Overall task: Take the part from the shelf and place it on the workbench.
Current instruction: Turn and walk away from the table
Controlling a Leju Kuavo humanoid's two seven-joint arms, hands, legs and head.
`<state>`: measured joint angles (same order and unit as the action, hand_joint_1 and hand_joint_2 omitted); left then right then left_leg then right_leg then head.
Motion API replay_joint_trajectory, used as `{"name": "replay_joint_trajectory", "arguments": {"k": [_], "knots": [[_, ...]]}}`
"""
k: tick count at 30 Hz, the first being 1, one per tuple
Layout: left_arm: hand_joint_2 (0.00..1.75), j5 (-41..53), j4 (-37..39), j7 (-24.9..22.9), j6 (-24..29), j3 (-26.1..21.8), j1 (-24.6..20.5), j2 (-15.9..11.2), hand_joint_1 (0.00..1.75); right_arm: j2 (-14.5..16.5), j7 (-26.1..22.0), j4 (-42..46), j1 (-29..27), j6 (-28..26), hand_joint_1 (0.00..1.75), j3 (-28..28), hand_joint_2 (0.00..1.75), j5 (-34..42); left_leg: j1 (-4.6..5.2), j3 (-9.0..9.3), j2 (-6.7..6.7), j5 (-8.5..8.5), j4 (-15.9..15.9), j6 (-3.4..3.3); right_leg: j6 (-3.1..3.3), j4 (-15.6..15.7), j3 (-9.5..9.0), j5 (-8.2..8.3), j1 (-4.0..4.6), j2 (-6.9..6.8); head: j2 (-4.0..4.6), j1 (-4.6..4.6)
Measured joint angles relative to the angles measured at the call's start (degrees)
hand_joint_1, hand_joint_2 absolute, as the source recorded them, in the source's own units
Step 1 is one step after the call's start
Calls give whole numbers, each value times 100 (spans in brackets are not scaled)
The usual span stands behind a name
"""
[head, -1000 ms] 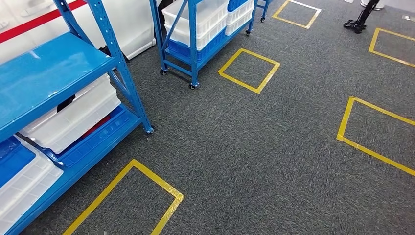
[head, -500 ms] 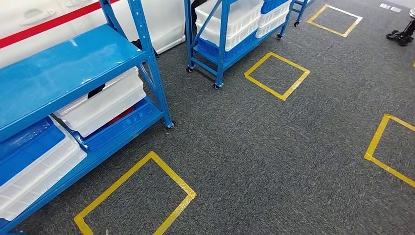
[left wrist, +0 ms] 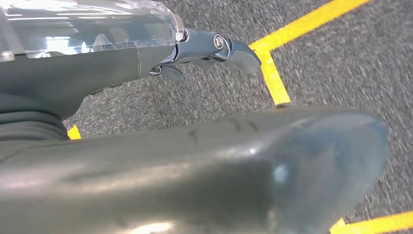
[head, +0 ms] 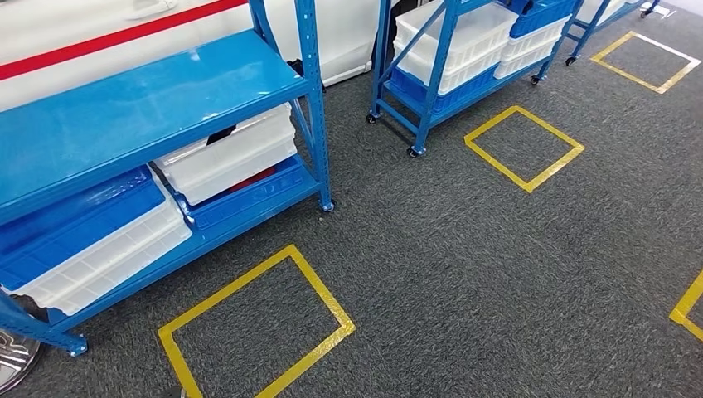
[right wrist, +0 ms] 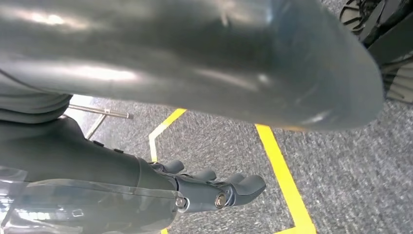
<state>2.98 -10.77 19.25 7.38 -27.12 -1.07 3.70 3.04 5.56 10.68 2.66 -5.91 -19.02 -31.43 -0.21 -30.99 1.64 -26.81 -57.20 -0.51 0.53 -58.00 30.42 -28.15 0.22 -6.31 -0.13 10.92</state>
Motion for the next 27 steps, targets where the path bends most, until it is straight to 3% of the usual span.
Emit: {"name": "replay_joint_trajectory", "arguments": {"k": [2, 4, 5, 6, 7, 9, 10, 11, 13, 15, 17, 19, 20, 21, 22, 23, 24, 26, 27], "knots": [[0, 4, 1, -4, 1, 1, 2, 2, 0, 2, 2, 1, 4, 4, 0, 0, 0, 0, -29, 13, -95, 61, 51, -65, -63, -262, 96, -210, -27, 233, 0, -2], [0, 8, 2, -9, -3, 2, -15, 2, 0, 5, 7, 1, -17, 5, 0, 0, 0, 0, -38, -10, -197, 102, 60, -95, -108, -949, 410, -600, -67, 519, 0, -4], [0, 8, 2, -10, -7, 2, -20, 1, 0, 7, 8, 1, -25, 4, 0, 0, 0, 0, -37, -27, -259, 113, 57, -96, -121, -1324, 587, -748, -81, 573, 0, -4], [0, 8, 2, -13, -10, 2, -20, 1, 0, 7, 10, 1, -33, 2, 0, 0, 0, 0, -37, -36, -326, 121, 53, -91, -131, -1562, 704, -795, -92, 594, 0, -4], [0, 8, 2, -15, -12, 3, -17, 2, 0, 7, 10, 1, -40, 1, 0, 0, 0, 0, -38, -40, -398, 127, 49, -84, -134, -1585, 721, -721, -102, 603, 0, -4], [0, 8, 2, -20, -13, 4, -13, 6, 0, 7, 10, 1, -48, 1, 0, 0, 0, 0, -46, -39, -543, 135, 36, -58, -127, -985, 450, -315, -129, 688, 0, -4], [0, 8, 2, -21, -14, 5, -16, 9, 0, 7, 11, 0, -53, 0, 0, 0, 0, 0, -44, -47, -610, 138, 24, -34, -124, -578, 267, -140, -145, 832, 0, -4], [0, 8, 2, -21, -14, 6, -21, 11, 0, 7, 10, -1, -56, -1, 0, 0, 0, 0, -41, -65, -671, 143, 12, -1, -114, -263, 134, -18, -149, 952, 0, -4], [0, 8, 2, -21, -14, 7, -26, 12, 0, 7, 10, -3, -49, -1, 0, 0, 0, 0, -40, -112, -774, 165, 5, 77, -83, -34, 57, 34, -133, 1074, 0, -3], [0, 8, 2, -21, -14, 7, -12, 8, 0, 11, 10, -3, -31, -1, 0, 0, 0, 0, -52, -157, -843, 183, 3, 152, -8, -16, 66, 72, -122, 932, 0, -3], [0, 8, 2, -23, -14, 8, -4, 4, 0, 20, 15, -3, -34, -2, 0, 0, 0, 0, -46, -284, -641, 5, -237, 197, 90, 25, 73, 106, -129, 776, 0, -1], [0, 8, 2, -25, -15, 9, -18, 4, 0, 24, 22, -3, -61, -3, 0, 0, 0, 0, -43, -587, -338, -421, -929, 220, 153, 38, 94, 117, -101, 609, 0, 2], [0, 8, 2, -25, -16, 9, -23, 5, 0, 24, 27, -3, -72, -3, 0, 0, 0, 0, -48, -752, -270, -616, -1326, 233, 164, 36, 106, 116, -81, 525, 0, 1], [0, 8, 2, -25, -16, 9, -22, 5, 0, 24, 33, -4, -80, -3, 0, 0, 0, 0, -50, -855, -242, -726, -1610, 242, 168, 34, 115, 116, -63, 445, 0, 1], [0, 8, 2, -25, -16, 9, -15, 5, 0, 25, 37, -4, -81, -3, 0, 0, 0, -1, -50, -853, -227, -723, -1685, 244, 170, 31, 122, 116, -51, 369, 0, 1], [0, 8, 2, -26, -16, 9, -5, 4, 0, 25, 42, -5, -78, -2, 0, 0, 0, -2, -48, -728, -204, -617, -1521, 238, 170, 28, 123, 115, -42, 297, 0, 1], [0, 8, 2, -25, -16, 9, 0, 4, 0, 26, 43, -5, -73, -1, 0, 0, 0, -4, -43, -499, -149, -447, -1154, 221, 167, 24, 118, 113, -34, 228, 1, 1], [0, 8, 2, -24, -16, 9, -11, 1, 0, 33, 44, -5, -66, 3, 0, 0, 0, -11, -13, -30, 69, -175, -333, 154, 143, 4, 103, 100, -7, 106, 1, 1], [0, 8, 2, -23, -16, 9, -20, -1, 0, 37, 45, -5, -65, 7, 0, 0, 0, -14, 3, 95, 141, -114, -95, 118, 120, -7, 98, 95, 4, 58, 1, 0]]}}
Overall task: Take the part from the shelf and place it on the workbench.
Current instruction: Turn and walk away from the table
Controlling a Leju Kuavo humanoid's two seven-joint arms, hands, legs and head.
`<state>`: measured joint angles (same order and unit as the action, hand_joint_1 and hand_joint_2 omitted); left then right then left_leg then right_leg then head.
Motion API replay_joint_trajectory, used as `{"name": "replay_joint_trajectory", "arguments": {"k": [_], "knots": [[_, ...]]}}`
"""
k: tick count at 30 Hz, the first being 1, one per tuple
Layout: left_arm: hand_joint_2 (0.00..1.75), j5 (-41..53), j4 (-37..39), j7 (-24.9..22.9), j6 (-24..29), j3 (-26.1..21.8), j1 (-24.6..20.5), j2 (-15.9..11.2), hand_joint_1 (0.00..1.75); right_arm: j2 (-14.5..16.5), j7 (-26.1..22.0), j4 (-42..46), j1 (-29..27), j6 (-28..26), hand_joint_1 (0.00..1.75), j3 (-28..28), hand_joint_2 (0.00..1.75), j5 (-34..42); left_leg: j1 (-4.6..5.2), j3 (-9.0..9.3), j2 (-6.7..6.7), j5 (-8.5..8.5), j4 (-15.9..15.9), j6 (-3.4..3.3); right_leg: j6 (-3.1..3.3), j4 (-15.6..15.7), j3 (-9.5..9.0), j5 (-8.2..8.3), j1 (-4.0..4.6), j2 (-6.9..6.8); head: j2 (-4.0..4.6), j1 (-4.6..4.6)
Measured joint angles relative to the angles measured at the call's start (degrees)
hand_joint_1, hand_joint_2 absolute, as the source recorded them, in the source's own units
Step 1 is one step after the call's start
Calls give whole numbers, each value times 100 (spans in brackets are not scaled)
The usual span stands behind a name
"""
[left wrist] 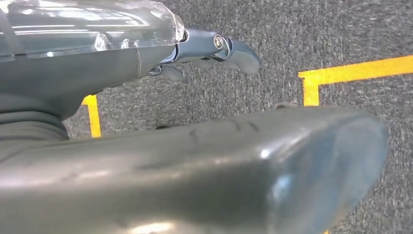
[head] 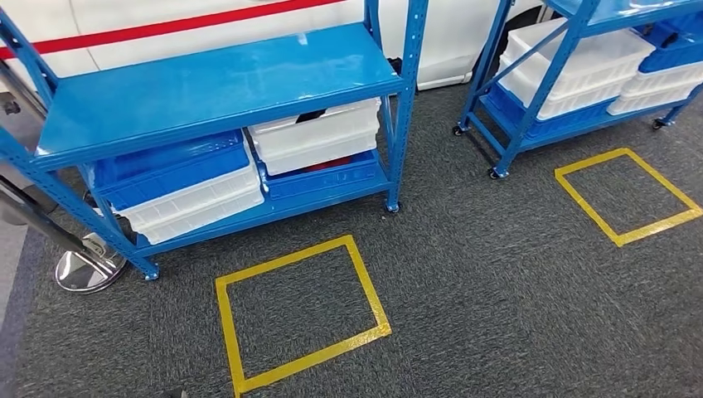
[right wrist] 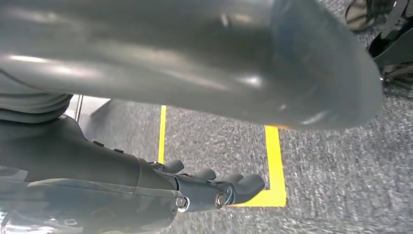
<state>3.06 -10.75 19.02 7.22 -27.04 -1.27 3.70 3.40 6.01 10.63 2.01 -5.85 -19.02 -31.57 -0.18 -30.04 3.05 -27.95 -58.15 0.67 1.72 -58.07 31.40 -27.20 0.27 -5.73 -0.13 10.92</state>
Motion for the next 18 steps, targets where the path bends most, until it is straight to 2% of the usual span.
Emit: {"name": "replay_joint_trajectory", "arguments": {"k": [1, 3, 4, 5, 7, 8, 9, 10, 11, 12, 14, 15, 16, 18], "knots": [[0, 0, 0, 1, 0, 0, 1, -2, 0, 4, 1, 1, 8, 4, 0, 0, 0, -5, 17, 38, 26, 11, 96, -31, -28, -7, -6, -3, 6, -43, -1, -1], [0, 0, 0, 2, -1, 0, 23, -3, 0, 7, 2, 2, 41, 16, 0, 0, 0, -16, 12, 35, -73, 51, 129, -85, -88, -11, -22, -5, -1, -100, -1, -1], [0, 0, 0, 4, -1, 0, 35, -1, 0, 5, 3, 2, 56, 21, 0, 0, 0, -23, -3, 45, -117, 81, 160, -112, -125, -44, -18, -38, -10, -35, -1, -3], [0, 0, 0, 9, -1, 0, 36, 1, 0, 4, 3, 2, 59, 25, 0, 1, 0, -28, -22, 48, -163, 118, 190, -145, -163, -157, 27, -133, -23, 97, -1, -6], [0, 1, 0, 19, -11, 0, 19, 6, 0, 2, 4, 2, 40, 30, 0, 2, 0, -34, -42, 21, -265, 173, 217, -186, -228, -720, 279, -492, -67, 422, -1, -10], [0, 3, 0, 21, -20, 0, 11, 6, 0, 3, 4, 1, 26, 32, 0, 2, 0, -34, -43, -5, -327, 189, 213, -195, -248, -1112, 461, -685, -87, 507, -1, -10], [0, 8, 0, 21, -30, 1, 8, 6, 0, 3, 4, 1, 17, 34, 0, 2, 0, -34, -44, -25, -393, 198, 206, -193, -266, -1434, 610, -798, -103, 536, -1, -10], [0, 13, 0, 19, -38, 2, 10, 6, 0, 2, 4, 1, 9, 34, 0, 2, 0, -34, -48, -37, -463, 204, 195, -188, -282, -1587, 680, -800, -118, 545, -1, -10], [0, 19, 0, 17, -43, 3, 16, 8, 0, 0, 4, 0, 2, 34, 0, 1, 0, -34, -55, -43, -538, 204, 180, -177, -295, -1517, 644, -685, -135, 553, -1, -10], [0, 23, 0, 15, -45, 4, 20, 10, 0, -3, 4, 1, -1, 36, 0, 1, 0, -34, -66, -44, -613, 199, 159, -159, -306, -1226, 503, -482, -156, 582, -1, -10], [0, 36, 0, 11, -48, 7, 15, 16, 0, -9, 4, -3, -15, 40, 0, 0, 0, -34, -81, -70, -749, 175, 102, -93, -314, -466, 149, -142, -198, 802, -1, -9], [0, 48, 0, 10, -49, 8, 7, 17, 0, -10, 3, -5, -17, 43, 0, 0, 0, -34, -82, -93, -805, 169, 79, -48, -300, -218, 42, -65, -205, 895, -1, -9], [0, 63, 0, 9, -49, 9, 3, 17, 0, -10, 2, -8, -16, 44, 0, 0, 0, -33, -80, -121, -853, 172, 68, -4, -275, -108, 3, -56, -200, 960, -1, -9], [0, 89, 0, 9, -52, 10, 10, 16, 0, -10, 2, -9, 4, 39, 0, 0, 0, -30, -92, -161, -947, 196, 83, 84, -189, -93, 10, -50, -178, 878, -1, -9]]}}
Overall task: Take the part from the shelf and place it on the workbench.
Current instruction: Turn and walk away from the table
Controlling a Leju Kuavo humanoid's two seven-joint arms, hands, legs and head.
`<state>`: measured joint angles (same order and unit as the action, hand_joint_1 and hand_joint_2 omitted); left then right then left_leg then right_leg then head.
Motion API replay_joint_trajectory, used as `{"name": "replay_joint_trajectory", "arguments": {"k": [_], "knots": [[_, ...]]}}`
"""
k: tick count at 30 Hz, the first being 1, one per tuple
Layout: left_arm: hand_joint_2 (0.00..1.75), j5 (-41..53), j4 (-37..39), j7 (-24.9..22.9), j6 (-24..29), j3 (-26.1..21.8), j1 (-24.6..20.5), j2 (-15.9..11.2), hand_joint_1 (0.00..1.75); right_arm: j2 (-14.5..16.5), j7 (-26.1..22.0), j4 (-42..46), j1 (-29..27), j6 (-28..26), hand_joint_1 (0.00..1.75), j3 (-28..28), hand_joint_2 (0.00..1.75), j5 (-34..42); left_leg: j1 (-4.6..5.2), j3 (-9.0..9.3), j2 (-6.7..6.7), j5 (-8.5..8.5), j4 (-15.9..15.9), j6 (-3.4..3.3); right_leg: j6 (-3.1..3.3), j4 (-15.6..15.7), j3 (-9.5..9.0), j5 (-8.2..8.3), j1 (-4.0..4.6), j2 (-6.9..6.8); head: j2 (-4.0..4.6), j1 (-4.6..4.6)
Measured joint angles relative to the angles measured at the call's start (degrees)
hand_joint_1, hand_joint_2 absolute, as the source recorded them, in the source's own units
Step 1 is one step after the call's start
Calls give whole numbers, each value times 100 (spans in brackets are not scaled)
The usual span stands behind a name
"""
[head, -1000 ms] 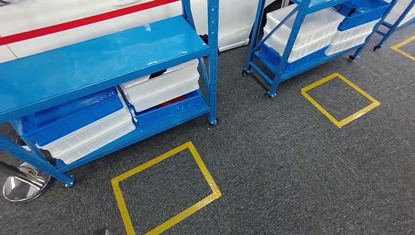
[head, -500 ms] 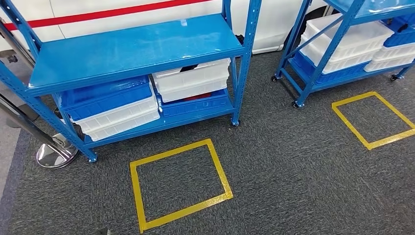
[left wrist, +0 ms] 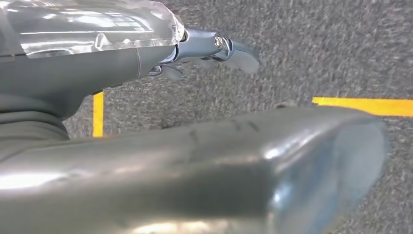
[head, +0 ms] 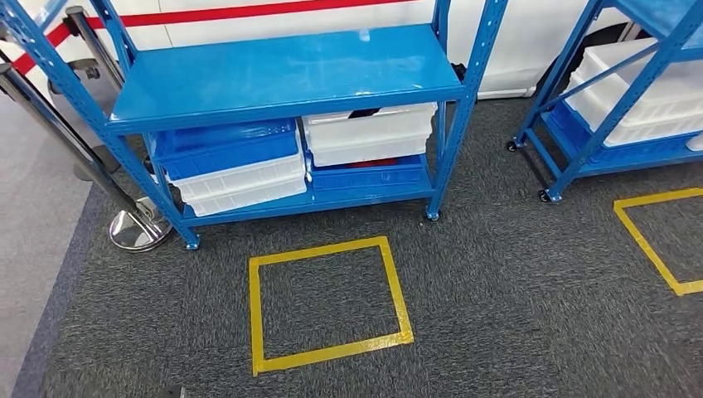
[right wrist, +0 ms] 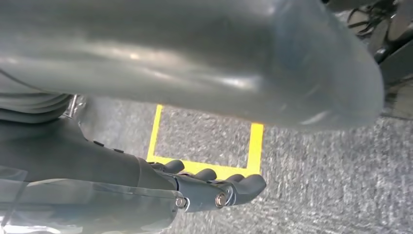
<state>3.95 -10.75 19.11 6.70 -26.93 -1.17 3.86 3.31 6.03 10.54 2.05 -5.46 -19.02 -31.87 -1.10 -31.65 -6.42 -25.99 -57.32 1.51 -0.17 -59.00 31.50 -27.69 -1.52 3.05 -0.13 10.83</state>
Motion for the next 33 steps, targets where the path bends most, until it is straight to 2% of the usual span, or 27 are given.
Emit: {"name": "replay_joint_trajectory", "arguments": {"k": [1, 2, 3, 4, 5, 6, 7, 8, 9, 11, 12, 13, 15, 17, 18, 20, 21, 22, 23, 24, 25, 26, 28, 29, 31, 32, 33], "knots": [[0, 6, 0, 2, -5, 1, 9, 0, 0, 1, 2, 0, 7, -14, 0, 0, 0, 12, -8, -19, 35, -15, -20, 30, 45, 18, -5, 12, 1, -54, 0, 0], [0, 7, 1, 8, -16, 1, 15, 1, 0, 1, 1, 0, 7, -32, 0, -3, 0, 43, -11, -69, 140, -86, -117, 55, 97, 37, -9, 22, -2, -114, 0, 1], [0, 7, 1, 18, -30, 2, 13, 3, 0, 1, -2, 0, 1, -51, 0, -10, 0, 89, -9, -166, 283, -225, -334, 70, 143, 55, -9, 31, -2, -178, 0, 3], [0, 7, 2, 33, -45, 3, 6, 5, 0, 1, -4, 0, -10, -67, 0, -22, 0, 142, -9, -316, 441, -414, -666, 77, 175, 58, -6, 32, 16, -236, 0, 4], [0, 7, 2, 52, -60, 4, -3, 7, 0, 0, -6, 0, -22, -76, 0, -42, 0, 193, -8, -497, 531, -613, -1063, 85, 202, 57, 0, 28, 39, -294, 0, 7], [0, 7, 2, 70, -71, 5, -9, 7, 0, -1, -6, 0, -31, -80, 0, -64, 0, 225, -12, -654, 565, -757, -1419, 92, 214, 54, 3, 25, 62, -345, 0, 7], [0, 7, 2, 84, -78, 5, -8, 7, 0, -1, -6, 0, -36, -83, 0, -86, 0, 243, -12, -738, 576, -807, -1630, 93, 221, 50, 4, 21, 81, -386, 0, 6], [0, 7, 2, 95, -83, 5, -3, 7, 0, -1, -7, 0, -36, -84, 0, -106, 0, 251, -11, -722, 580, -749, -1634, 87, 226, 45, 3, 17, 97, -415, 0, 7], [0, 7, 2, 100, -87, 5, 2, 7, 0, -1, -7, 0, -33, -85, 0, -119, 0, 251, -8, -593, 586, -593, -1409, 69, 227, 41, -2, 10, 111, -434, 0, 6], [0, 7, 2, 110, -90, 5, -1, 4, 0, 5, -8, 0, -23, -86, 0, -136, 0, 251, 31, -168, 640, -269, -616, -19, 214, 36, -20, -17, 136, -467, 0, 7], [0, 7, 1, 120, -91, 5, -10, 2, 0, 10, -8, 0, -18, -85, 0, -143, 0, 251, 59, 4, 680, -202, -284, -61, 190, 41, -32, -40, 142, -483, 0, 6], [0, 8, 1, 132, -91, 5, -19, -1, 0, 15, -4, 0, -14, -84, 0, -150, 0, 251, 90, 105, 713, -204, -79, -98, 152, 55, -45, -60, 139, -500, 0, 6], [0, 7, 0, 162, -92, 6, -17, -3, 0, 20, 16, -1, -10, -78, 0, -160, 0, 251, 108, 175, 712, -252, 62, -151, 60, 6, -85, -16, 120, -526, 0, 5], [0, 5, 1, 180, -99, 5, 17, -3, 0, 20, 49, -1, -4, -68, 0, -163, 0, 250, 87, 291, 683, -233, 143, -236, -13, -152, -76, -7, 97, -497, 0, 4], [0, 3, 2, 185, -103, 4, 27, -3, 0, 19, 65, 0, -2, -63, 0, -164, 0, 249, 78, 356, 678, -233, 162, -270, -40, -315, 10, -94, 85, -455, 0, 2], [0, 3, 2, 189, -107, 4, 29, -3, 0, 19, 87, -1, -6, -61, 0, -166, 0, 247, 67, 450, 672, -263, 171, -295, -70, -920, 403, -374, 64, -364, 0, -1], [0, 2, 2, 190, -107, 4, 30, -2, 0, 19, 96, -2, -9, -61, 0, -166, 0, 245, 63, 491, 660, -299, 171, -290, -92, -1256, 650, -500, 52, -344, 0, -2], [0, 3, 2, 190, -109, 5, 37, 2, 0, 18, 100, -2, -14, -62, 0, -166, 0, 240, 56, 538, 645, -344, 170, -277, -119, -1476, 848, -556, 37, -337, 0, -2], [0, 3, 2, 190, -110, 5, 48, 5, 0, 15, 101, -2, -21, -63, 0, -167, 0, 232, 42, 598, 623, -399, 170, -258, -153, -1517, 959, -534, 20, -335, 0, -2], [0, 3, 2, 190, -112, 5, 61, 11, 0, 11, 102, -2, -32, -65, 0, -167, 0, 224, 21, 675, 604, -461, 169, -231, -188, -1373, 976, -432, -3, -335, 0, -2], [0, 3, 2, 190, -113, 5, 71, 16, 0, 6, 103, -2, -43, -66, 0, -168, 0, 215, -6, 765, 588, -534, 168, -197, -220, -1070, 916, -234, -27, -335, 0, -2], [0, 2, 2, 190, -111, 4, 80, 17, 0, 3, 105, -8, -64, -66, 0, -168, 0, 209, -23, 852, 574, -616, 162, -153, -245, -716, 844, 58, -54, -343, 1, -5], [0, 1, 2, 191, -105, 4, 79, 14, 0, 2, 105, -21, -75, -64, 0, -168, 0, 199, -31, 976, 568, -766, 180, -53, -180, -268, 753, 428, -57, -354, 0, -5], [0, 0, 2, 193, -102, 4, 71, 11, 0, 2, 104, -27, -72, -64, 0, -169, 0, 195, -25, 1031, 569, -803, 205, 0, -114, -204, 746, 491, -46, -357, 0, -3], [0, -1, 2, 196, -97, 5, 43, 11, 0, 2, 105, -26, -46, -64, 0, -170, 0, 189, -30, 1044, 573, -724, 118, 88, 21, -198, 678, 385, -24, -346, -2, 7], [0, -1, 2, 197, -96, 5, 34, 13, 0, 2, 107, -26, -48, -64, 0, -171, 0, 186, -39, 963, 577, -600, -99, 117, 68, -171, 601, 324, -25, -349, -1, 7], [0, 1, 2, 197, -96, 5, 29, 15, 0, 1, 108, -27, -56, -64, 0, -172, 0, 184, -44, 768, 584, -469, -460, 131, 108, -134, 498, 260, -22, -354, -1, 7]]}}
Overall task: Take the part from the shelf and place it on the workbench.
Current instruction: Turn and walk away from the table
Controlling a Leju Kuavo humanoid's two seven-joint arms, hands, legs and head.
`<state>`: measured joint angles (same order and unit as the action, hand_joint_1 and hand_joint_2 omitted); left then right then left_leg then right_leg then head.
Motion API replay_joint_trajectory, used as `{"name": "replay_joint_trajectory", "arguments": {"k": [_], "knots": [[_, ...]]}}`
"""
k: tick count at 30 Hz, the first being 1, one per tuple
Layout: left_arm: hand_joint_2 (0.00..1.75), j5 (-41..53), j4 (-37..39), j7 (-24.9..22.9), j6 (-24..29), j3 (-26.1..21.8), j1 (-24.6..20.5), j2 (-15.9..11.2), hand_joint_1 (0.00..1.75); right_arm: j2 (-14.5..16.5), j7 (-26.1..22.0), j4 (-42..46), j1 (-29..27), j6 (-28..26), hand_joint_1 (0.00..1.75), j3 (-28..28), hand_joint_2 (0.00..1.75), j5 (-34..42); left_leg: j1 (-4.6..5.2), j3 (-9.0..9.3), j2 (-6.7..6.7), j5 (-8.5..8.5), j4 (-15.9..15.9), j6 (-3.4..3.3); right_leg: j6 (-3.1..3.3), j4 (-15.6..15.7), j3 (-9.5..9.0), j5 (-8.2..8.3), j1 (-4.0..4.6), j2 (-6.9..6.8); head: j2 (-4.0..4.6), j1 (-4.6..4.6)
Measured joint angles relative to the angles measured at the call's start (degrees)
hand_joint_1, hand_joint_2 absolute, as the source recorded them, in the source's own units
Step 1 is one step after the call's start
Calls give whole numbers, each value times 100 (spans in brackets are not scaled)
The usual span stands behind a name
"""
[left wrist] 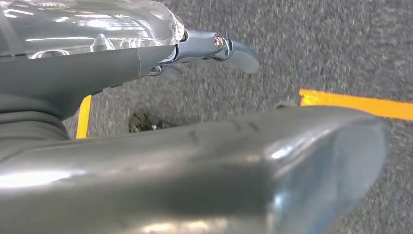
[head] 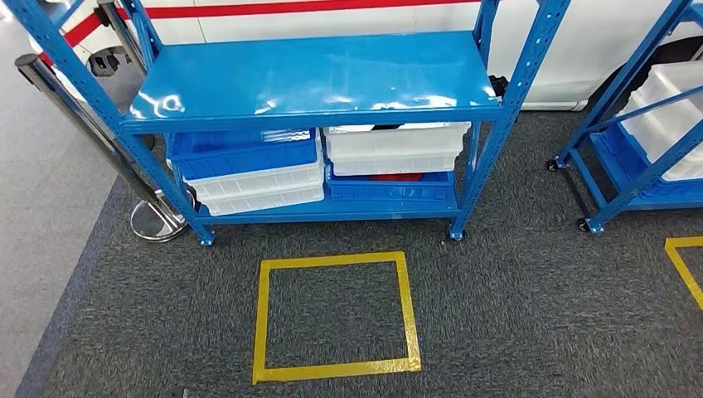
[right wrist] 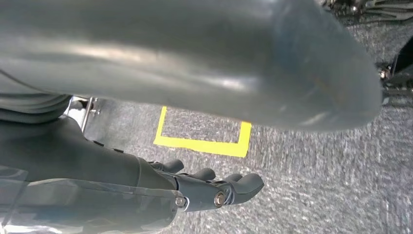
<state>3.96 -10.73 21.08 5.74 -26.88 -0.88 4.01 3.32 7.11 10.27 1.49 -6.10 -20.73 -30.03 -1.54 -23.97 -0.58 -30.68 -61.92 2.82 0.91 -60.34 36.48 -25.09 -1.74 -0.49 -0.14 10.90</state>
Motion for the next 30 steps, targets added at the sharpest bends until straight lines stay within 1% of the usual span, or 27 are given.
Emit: {"name": "replay_joint_trajectory", "arguments": {"k": [1, 2, 3, 4, 5, 6, 7, 8, 10, 11, 12, 13, 14, 15, 16, 17, 18, 19, 20, 21, 22, 23, 24, 25, 26, 27, 30], "knots": [[0, 1, 0, -1, 1, 1, 0, 1, 0, -1, 1, 0, -6, 0, 0, -2, 0, -2, -2, -256, 8, 65, -418, 3, 34, 43, -118, -63, 5, -5, -1, 1], [0, 1, 0, -1, 3, 1, 6, 2, 0, -1, 2, 0, -14, 0, 0, -4, 0, -4, 1, -542, 18, 15, -814, 0, 60, 87, -240, -129, 19, -7, 1, 1], [0, 1, 0, -1, 5, 1, 16, 1, 0, -2, 2, 0, -15, 0, 0, -6, 0, -4, 10, -823, 20, -184, -1106, -9, 81, 128, -365, -199, 37, 0, 0, 1], [0, 1, 0, -1, 7, 1, 29, 0, 0, -2, 2, 1, -13, 0, 0, -9, 0, -5, 21, -1047, 20, -465, -1251, -22, 96, 161, -489, -270, 56, 12, 0, 1], [0, -1, 0, -1, 9, 0, 44, 0, 0, -2, 2, 1, -13, 0, 0, -10, 0, -6, 36, -1223, 20, -745, -1266, -45, 108, 187, -622, -349, 77, 26, 1, 2], [0, -1, 1, -1, 10, -1, 57, 0, 0, -2, 2, 1, -13, 0, 0, -12, 0, -11, 58, -1347, 20, -910, -1153, -84, 115, 205, -759, -434, 103, 37, 1, 2], [0, 1, 3, -2, 11, -1, 69, 1, 0, -1, 2, 1, -13, 0, 0, -13, 0, -17, 83, -1426, 20, -871, -943, -144, 121, 216, -890, -523, 131, 41, 1, 2], [0, 1, 7, -3, 12, -1, 83, 1, 0, -1, 3, -1, -17, 0, 0, -14, 0, -26, 120, -1479, 23, -586, -651, -227, 128, 225, -1013, -618, 157, 39, 1, 1], [0, 4, 19, -5, 14, -1, 119, -12, 0, 16, 7, -16, -20, -2, 0, -16, 0, -44, 238, -1530, 10, 353, -87, -391, 114, 217, -1210, -807, 197, 46, 1, -5], [0, 3, 25, -6, 17, -1, 133, -19, 0, 22, 10, -23, -9, -7, 0, -17, 0, -68, 290, -1508, -5, 702, 77, -438, 96, 225, -1302, -892, 199, 61, 1, -9], [0, 3, 28, -5, 20, -1, 134, -26, 0, 29, 11, -28, 5, -13, 0, -17, 0, -103, 324, -1467, -26, 857, 160, -464, 67, 189, -1372, -928, 201, 76, 1, -13], [0, 4, 31, -4, 22, -1, 114, -22, 0, 23, 13, -24, 31, -25, 0, -16, 0, -144, 328, -1378, -49, 841, 193, -482, 28, 99, -1392, -907, 195, 92, 1, -13], [0, 4, 31, -3, 25, -1, 87, -22, 0, 23, 14, -22, 48, -36, 0, -13, 0, -183, 322, -1283, -54, 811, 230, -506, -6, -84, -1354, -833, 185, 92, 1, -15], [0, 6, 30, -1, 25, -1, 62, -19, 0, 22, 14, -20, 63, -44, 0, -9, 0, -218, 310, -1199, -59, 773, 271, -542, -42, -367, -1223, -744, 180, 88, 1, -15], [0, 7, 30, 0, 26, -1, 40, -16, 0, 22, 16, -19, 80, -43, 0, -1, 0, -249, 299, -1119, -64, 736, 302, -574, -74, -690, -1025, -720, 168, 86, 1, -15], [0, 8, 30, -1, 27, -1, 29, -12, 0, 22, 18, -19, 91, -36, 0, 8, 0, -273, 290, -1060, -70, 696, 318, -594, -99, -1002, -797, -804, 150, 83, 1, -17], [0, 9, 30, -1, 30, -1, 23, -10, 0, 24, 22, -19, 98, -27, 0, 16, 0, -291, 285, -1007, -81, 649, 325, -607, -128, -1252, -566, -989, 135, 81, 1, -15], [0, 10, 30, 0, 32, -1, 17, -6, 0, 22, 25, -19, 97, -25, 0, 22, 0, -290, 281, -949, -97, 594, 327, -607, -152, -1410, -363, -1237, 116, 80, 1, -15], [0, 10, 31, 0, 34, -1, 24, -2, 0, 18, 27, -19, 93, -37, 0, 23, 0, -269, 273, -880, -117, 533, 327, -600, -170, -1455, -210, -1464, 101, 80, 1, -15], [0, 10, 31, 1, 34, -1, 37, 4, 0, 14, 27, -19, 85, -55, 0, 20, 0, -240, 263, -801, -137, 466, 326, -590, -185, -1381, -114, -1576, 91, 79, 1, -14], [0, 11, 31, 2, 34, -1, 52, 9, 0, 8, 26, -19, 74, -74, 0, 15, 0, -208, 250, -711, -156, 396, 325, -575, -196, -1187, -67, -1509, 84, 79, 1, -15], [0, 11, 32, 2, 32, -1, 66, 15, 0, 2, 22, -19, 61, -90, 0, 9, 0, -181, 239, -625, -170, 324, 325, -556, -206, -896, -53, -1236, 81, 80, 1, -15], [0, 12, 36, 3, 29, -1, 73, 21, 0, -2, 17, -24, 37, -98, 0, 3, 0, -161, 236, -559, -179, 255, 311, -528, -211, -569, -36, -807, 82, 82, 1, -15], [0, 13, 40, 5, 27, -1, 73, 25, 0, -7, 9, -29, 21, -105, 0, -3, 0, -147, 238, -518, -191, 193, 299, -494, -191, -310, -22, -430, 92, 85, 1, -16], [0, 13, 44, 8, 23, -1, 65, 27, 0, -9, 2, -33, 16, -109, 0, -10, 0, -140, 242, -507, -200, 138, 292, -457, -154, -146, -3, -147, 99, 89, 1, -14], [0, 13, 48, 11, 21, -1, 57, 26, 0, -10, -4, -38, 18, -113, 0, -18, 0, -134, 246, -500, -206, 106, 276, -421, -109, -75, 17, -14, 111, 90, 0, -12], [0, 13, 48, 18, 16, -1, 33, 22, 0, -7, -9, -37, 39, -121, 0, -36, 0, -115, 241, -482, -154, 30, 180, -322, 25, -6, -73, -33, 101, 75, -1, -7]]}}
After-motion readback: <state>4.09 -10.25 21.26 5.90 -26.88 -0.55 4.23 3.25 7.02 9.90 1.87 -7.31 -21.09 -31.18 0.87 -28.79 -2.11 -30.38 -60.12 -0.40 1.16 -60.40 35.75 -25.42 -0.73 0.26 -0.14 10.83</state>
